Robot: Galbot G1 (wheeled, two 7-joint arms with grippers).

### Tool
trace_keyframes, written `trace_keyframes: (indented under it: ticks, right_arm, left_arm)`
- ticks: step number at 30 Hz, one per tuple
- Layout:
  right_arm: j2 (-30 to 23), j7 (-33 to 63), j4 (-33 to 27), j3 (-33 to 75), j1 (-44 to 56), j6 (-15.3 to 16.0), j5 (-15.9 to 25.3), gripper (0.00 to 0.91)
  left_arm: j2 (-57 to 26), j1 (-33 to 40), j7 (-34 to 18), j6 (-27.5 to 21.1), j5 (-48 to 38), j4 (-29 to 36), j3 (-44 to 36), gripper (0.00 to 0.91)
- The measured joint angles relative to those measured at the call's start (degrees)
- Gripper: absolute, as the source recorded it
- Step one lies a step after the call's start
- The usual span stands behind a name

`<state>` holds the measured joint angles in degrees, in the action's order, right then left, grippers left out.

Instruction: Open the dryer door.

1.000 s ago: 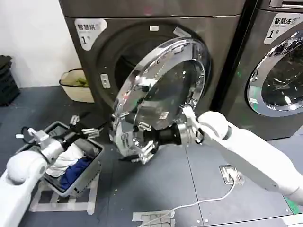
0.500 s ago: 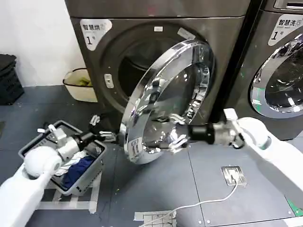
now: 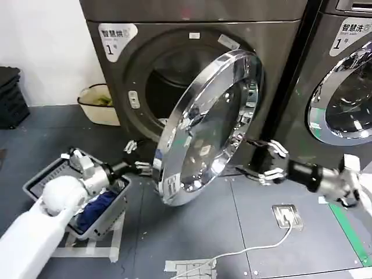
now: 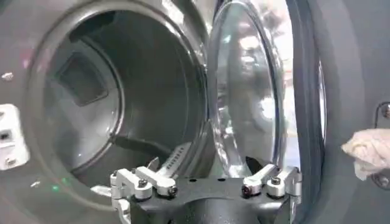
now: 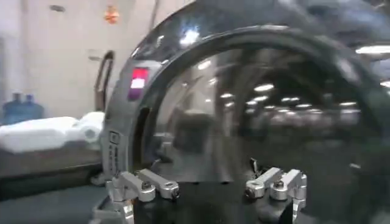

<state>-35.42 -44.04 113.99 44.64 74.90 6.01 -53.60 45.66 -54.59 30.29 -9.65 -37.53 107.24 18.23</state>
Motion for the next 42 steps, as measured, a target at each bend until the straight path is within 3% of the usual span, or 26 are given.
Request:
trace_keyframes:
  ticks: [9, 20, 31, 42]
  right_arm:
    - [-11.34, 3.59, 2.51, 21.41, 20.37, -4.71, 5.22, 0.907]
    - [-25.99, 11.49, 3.56, 36.99, 30.89, -11.04, 8.25, 0.907]
    - [-39.01, 25.87, 4.53, 46.41, 34.53, -9.69, 17.56, 0.907]
    - [-45.51, 40.7, 2.64, 53.41, 33.91, -6.92, 24.09, 0.907]
  left_arm:
    - [2.09, 4.13, -0.04, -0.02, 0.12, -1.06, -4.63, 0.907]
    - [7.06, 11.37, -0.61, 0.57, 1.93, -4.83, -12.54, 0.907]
    - [13.33, 17.95, -3.14, 0.87, 3.42, -8.39, -20.89, 0.907]
    - [19.66, 23.89, -5.15, 0.47, 4.54, -13.2, -26.47, 0.907]
